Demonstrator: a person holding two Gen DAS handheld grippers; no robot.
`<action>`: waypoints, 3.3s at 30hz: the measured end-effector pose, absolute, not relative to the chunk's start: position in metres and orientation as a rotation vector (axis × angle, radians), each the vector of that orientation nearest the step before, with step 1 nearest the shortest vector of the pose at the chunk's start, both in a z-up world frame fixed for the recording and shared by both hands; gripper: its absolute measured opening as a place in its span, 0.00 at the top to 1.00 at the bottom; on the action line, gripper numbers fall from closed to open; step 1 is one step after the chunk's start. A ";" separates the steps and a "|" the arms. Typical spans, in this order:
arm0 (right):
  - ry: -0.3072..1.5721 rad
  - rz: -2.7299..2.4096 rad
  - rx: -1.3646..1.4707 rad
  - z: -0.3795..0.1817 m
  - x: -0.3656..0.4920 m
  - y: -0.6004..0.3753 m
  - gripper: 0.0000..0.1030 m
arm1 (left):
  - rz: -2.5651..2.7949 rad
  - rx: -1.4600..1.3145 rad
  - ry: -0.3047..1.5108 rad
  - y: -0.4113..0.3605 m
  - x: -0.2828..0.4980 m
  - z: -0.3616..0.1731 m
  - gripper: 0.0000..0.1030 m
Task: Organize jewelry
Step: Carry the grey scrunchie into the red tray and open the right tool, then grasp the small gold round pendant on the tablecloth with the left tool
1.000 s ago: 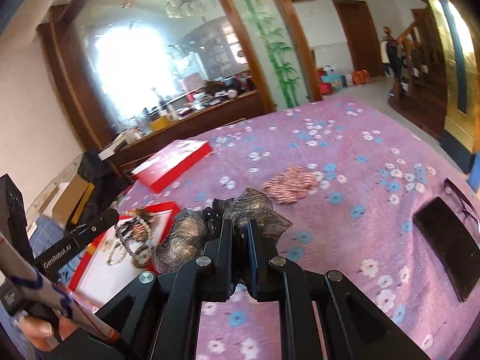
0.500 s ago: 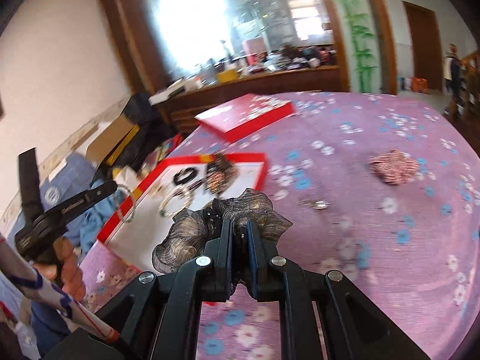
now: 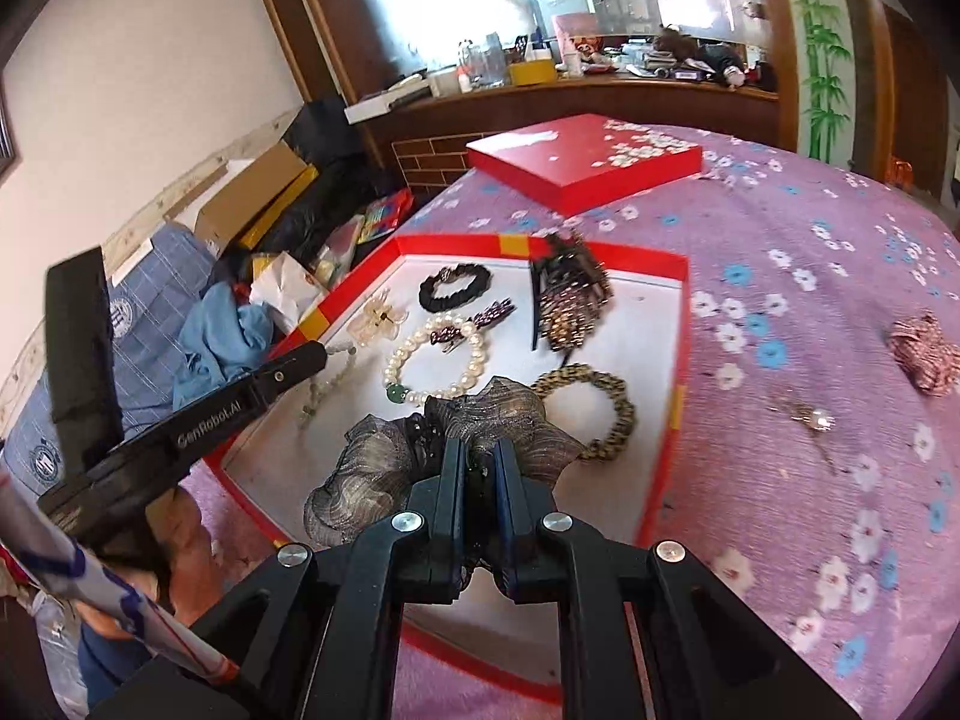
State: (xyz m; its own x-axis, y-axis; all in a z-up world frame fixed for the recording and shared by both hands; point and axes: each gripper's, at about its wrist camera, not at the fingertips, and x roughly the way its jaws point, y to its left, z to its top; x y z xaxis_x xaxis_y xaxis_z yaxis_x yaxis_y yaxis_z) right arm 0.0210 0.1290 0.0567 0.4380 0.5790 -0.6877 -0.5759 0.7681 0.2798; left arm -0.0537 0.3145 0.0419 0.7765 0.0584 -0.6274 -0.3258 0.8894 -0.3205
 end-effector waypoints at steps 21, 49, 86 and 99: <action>0.829 0.719 -0.047 0.028 0.028 0.140 0.89 | 0.300 -0.337 0.738 0.305 -0.038 0.026 0.95; 0.798 0.685 -0.032 0.031 0.030 0.131 0.85 | 0.324 -0.315 0.706 0.308 -0.044 0.033 0.73; 0.737 0.386 0.358 0.093 0.038 -0.093 0.69 | -0.052 -0.235 0.703 0.215 -0.047 0.118 0.69; 0.737 0.337 0.445 0.085 0.012 -0.160 0.69 | -0.205 -0.178 1.063 0.078 0.101 0.050 0.70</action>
